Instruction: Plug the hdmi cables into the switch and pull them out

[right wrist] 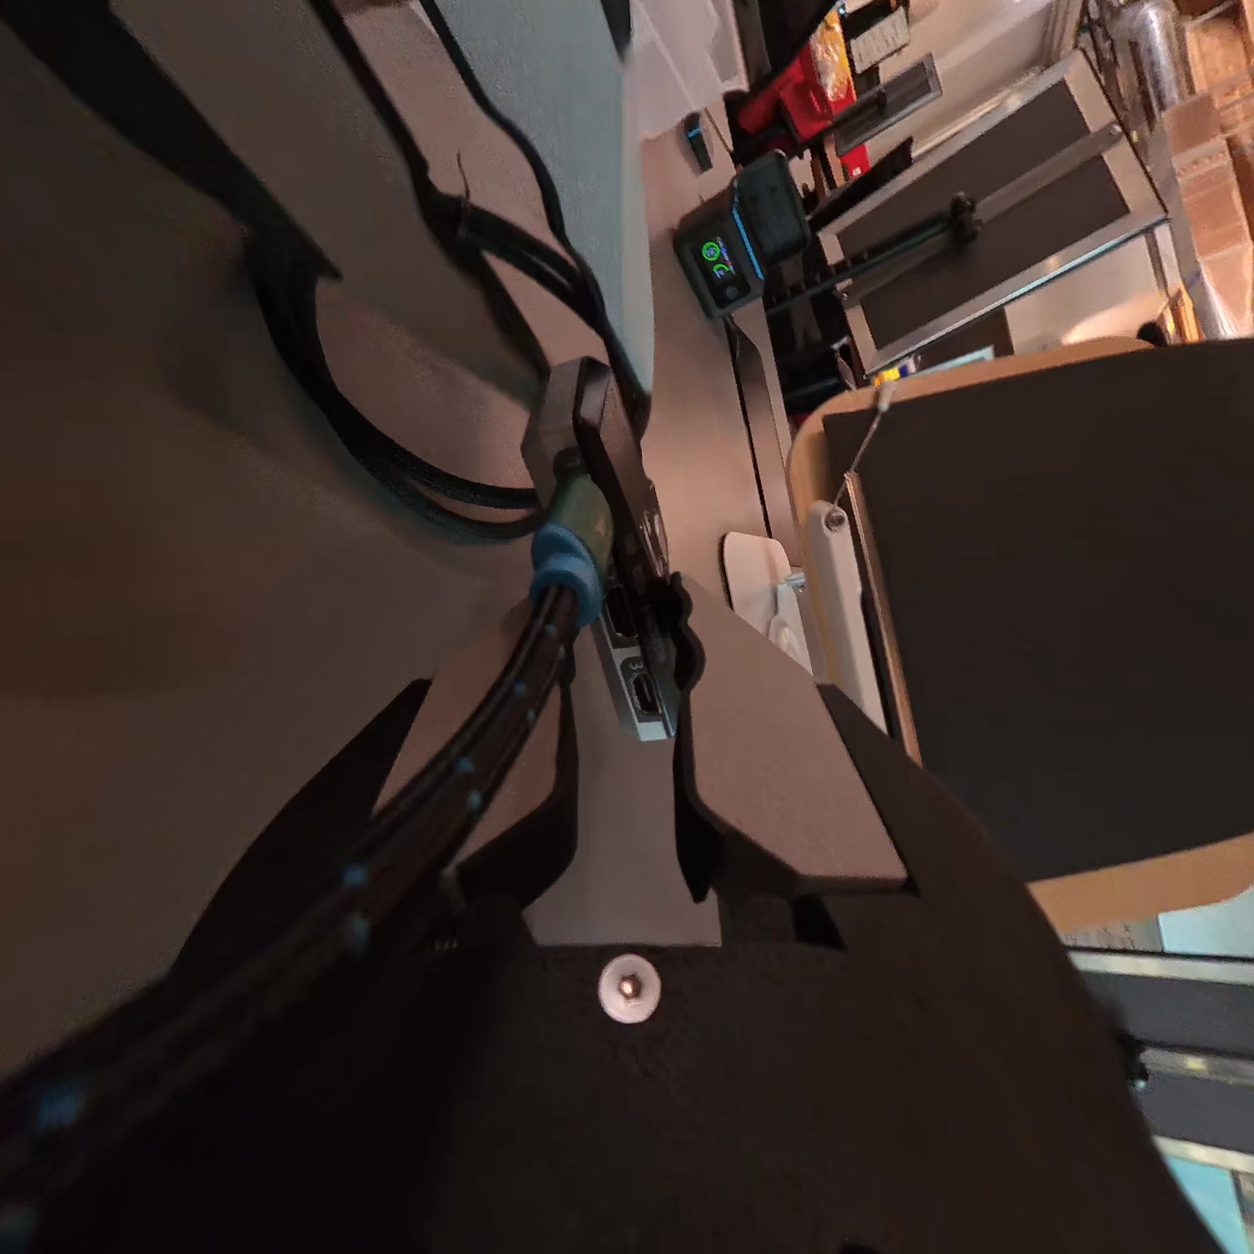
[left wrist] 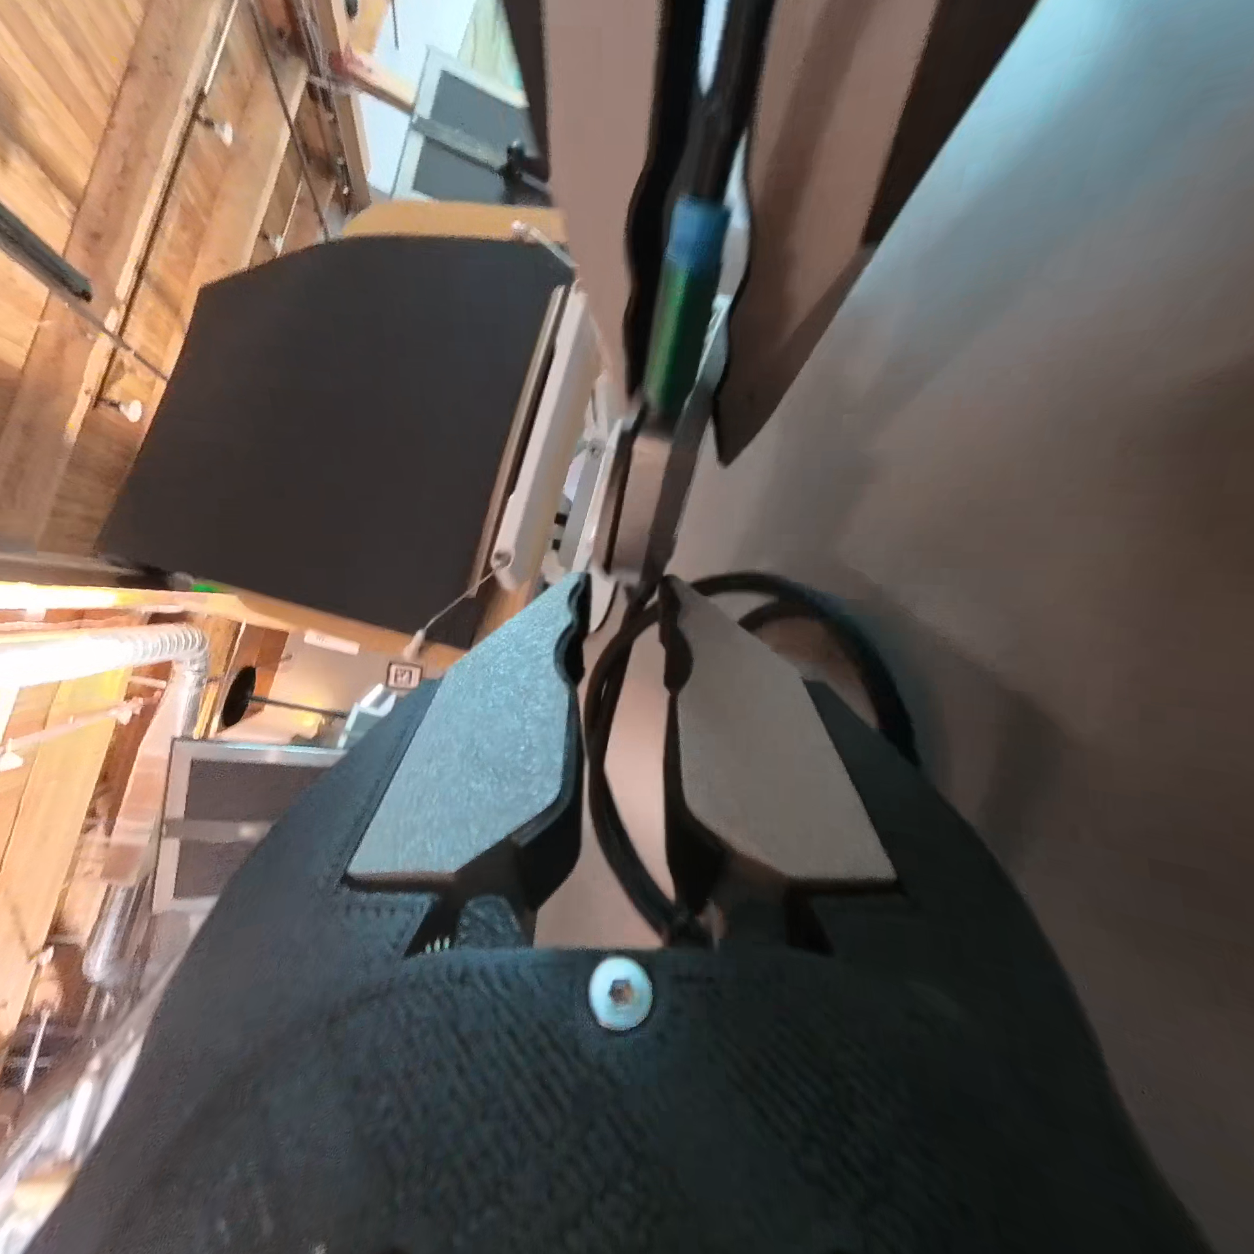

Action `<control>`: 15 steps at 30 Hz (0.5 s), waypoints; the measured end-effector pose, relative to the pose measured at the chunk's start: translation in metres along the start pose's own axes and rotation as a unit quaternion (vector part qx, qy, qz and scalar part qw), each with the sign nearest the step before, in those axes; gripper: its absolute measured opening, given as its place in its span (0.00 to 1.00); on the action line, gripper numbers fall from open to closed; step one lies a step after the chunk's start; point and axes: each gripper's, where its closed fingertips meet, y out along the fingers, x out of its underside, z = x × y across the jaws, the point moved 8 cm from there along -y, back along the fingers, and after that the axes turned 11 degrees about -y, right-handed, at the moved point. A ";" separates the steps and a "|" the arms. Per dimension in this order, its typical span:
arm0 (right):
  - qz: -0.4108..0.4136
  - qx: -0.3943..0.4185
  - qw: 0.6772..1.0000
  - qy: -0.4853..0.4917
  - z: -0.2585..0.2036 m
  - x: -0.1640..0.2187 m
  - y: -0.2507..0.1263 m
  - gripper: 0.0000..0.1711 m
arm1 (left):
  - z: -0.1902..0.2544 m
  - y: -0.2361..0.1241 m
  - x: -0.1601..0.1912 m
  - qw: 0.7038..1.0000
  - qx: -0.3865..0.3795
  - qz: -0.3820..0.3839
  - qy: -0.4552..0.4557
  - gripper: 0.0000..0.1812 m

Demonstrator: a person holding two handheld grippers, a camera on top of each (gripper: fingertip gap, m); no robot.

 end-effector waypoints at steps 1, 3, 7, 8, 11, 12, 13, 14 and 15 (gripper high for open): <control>-0.002 0.003 1.000 0.009 0.002 0.003 -0.002 0.13 | -0.007 -0.001 0.003 1.000 -0.018 -0.005 -0.014 0.06; -0.006 0.003 0.999 0.031 0.007 0.012 -0.005 0.13 | -0.022 -0.002 0.010 0.997 -0.052 -0.018 -0.050 0.06; -0.035 -0.006 0.997 0.067 0.012 0.027 -0.003 0.13 | -0.037 -0.005 0.017 0.987 -0.102 -0.061 -0.106 0.05; -0.042 -0.010 0.997 0.066 0.011 0.029 -0.001 0.14 | -0.040 -0.009 0.016 0.983 -0.122 -0.080 -0.112 0.05; -0.057 -0.024 0.997 0.048 0.004 0.030 0.004 0.14 | -0.046 -0.032 -0.004 0.971 -0.148 -0.113 -0.152 0.07; -0.064 -0.032 0.996 0.043 0.001 0.030 0.006 0.14 | -0.051 -0.041 -0.013 0.967 -0.148 -0.106 -0.177 0.09; -0.070 -0.041 0.996 0.038 -0.002 0.030 0.008 0.13 | -0.057 -0.051 -0.021 0.963 -0.149 -0.099 -0.201 0.10; -0.076 -0.049 0.995 0.029 -0.005 0.029 0.009 0.12 | -0.066 -0.061 -0.027 0.959 -0.152 -0.091 -0.221 0.10; -0.080 -0.054 0.995 0.018 -0.008 0.027 0.010 0.12 | -0.077 -0.072 -0.030 0.955 -0.159 -0.091 -0.233 0.10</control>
